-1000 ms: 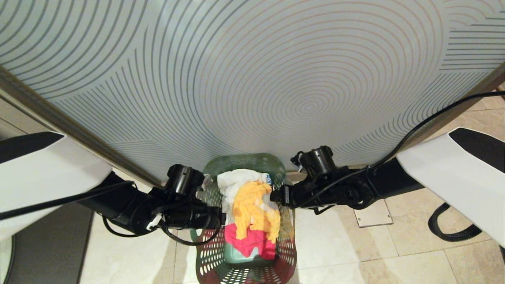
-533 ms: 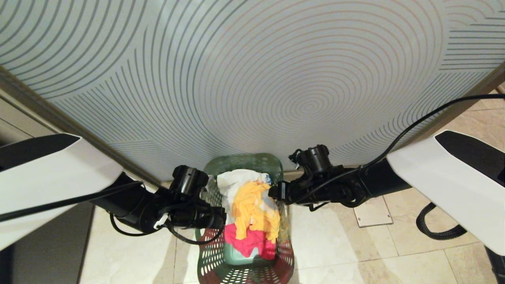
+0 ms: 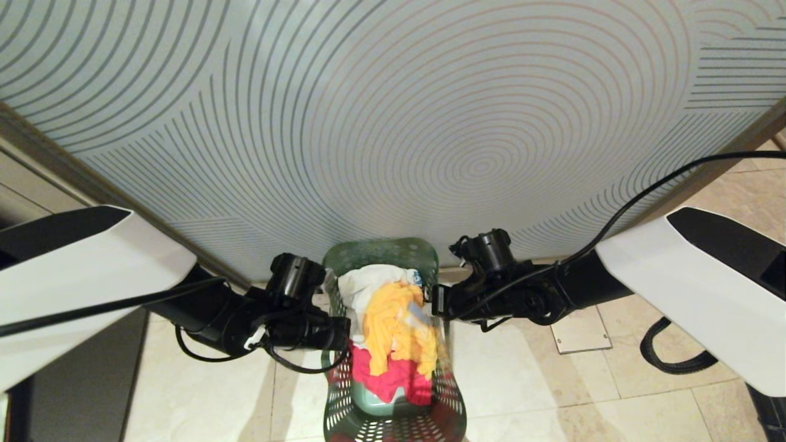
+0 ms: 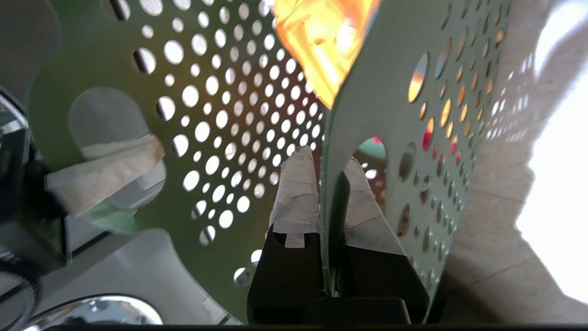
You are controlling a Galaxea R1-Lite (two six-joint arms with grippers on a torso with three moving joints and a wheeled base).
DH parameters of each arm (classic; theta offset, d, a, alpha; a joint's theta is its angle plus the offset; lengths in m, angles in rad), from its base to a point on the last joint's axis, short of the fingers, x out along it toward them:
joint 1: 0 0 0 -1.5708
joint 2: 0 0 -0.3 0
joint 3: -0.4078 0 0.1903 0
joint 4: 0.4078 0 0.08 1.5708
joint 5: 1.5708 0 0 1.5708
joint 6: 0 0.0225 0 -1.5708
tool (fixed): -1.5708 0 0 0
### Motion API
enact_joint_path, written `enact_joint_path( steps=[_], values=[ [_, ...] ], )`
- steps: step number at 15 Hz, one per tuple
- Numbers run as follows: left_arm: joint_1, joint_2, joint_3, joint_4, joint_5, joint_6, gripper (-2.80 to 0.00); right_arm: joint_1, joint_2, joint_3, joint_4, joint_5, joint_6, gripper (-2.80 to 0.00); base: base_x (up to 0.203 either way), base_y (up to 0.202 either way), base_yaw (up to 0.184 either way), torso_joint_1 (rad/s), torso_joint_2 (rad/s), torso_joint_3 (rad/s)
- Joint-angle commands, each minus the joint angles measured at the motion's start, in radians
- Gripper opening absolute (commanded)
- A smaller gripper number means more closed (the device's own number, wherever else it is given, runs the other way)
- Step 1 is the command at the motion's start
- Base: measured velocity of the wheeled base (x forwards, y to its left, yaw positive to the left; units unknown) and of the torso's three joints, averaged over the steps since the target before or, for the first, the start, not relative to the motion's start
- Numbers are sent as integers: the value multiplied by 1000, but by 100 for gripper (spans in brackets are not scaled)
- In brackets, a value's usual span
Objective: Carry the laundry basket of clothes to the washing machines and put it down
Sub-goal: Pick up the clothes basket and put it beside the washing machine
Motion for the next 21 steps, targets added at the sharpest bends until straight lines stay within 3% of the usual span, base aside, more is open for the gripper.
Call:
enact_joint_path(
  steps=[1,3,8,12,15,19,21],
  values=[
    [0,-11,-1,7,-12,-1,-280,1,-7,-1,-4,3,2,-280,0,0,0,0,0,0],
    [0,-24,-15,44,-34,-6,-280,1,-14,-2,-3,6,2,-280,0,0,0,0,0,0],
    [-14,-98,-94,183,-113,-108,-280,1,-74,2,10,49,42,-280,0,0,0,0,0,0],
    [-26,-199,-96,294,-165,-129,-280,13,-172,6,117,52,51,-280,0,0,0,0,0,0],
    [-26,-314,-92,385,-179,-134,-280,69,-304,8,228,52,68,-280,0,0,0,0,0,0],
    [-28,-493,-82,562,-201,-136,-280,206,-466,17,365,51,183,-280,0,0,0,0,0,0],
    [-28,-572,-66,625,-214,-141,-280,247,-514,29,412,44,198,-280,0,0,0,0,0,0]
  ],
)
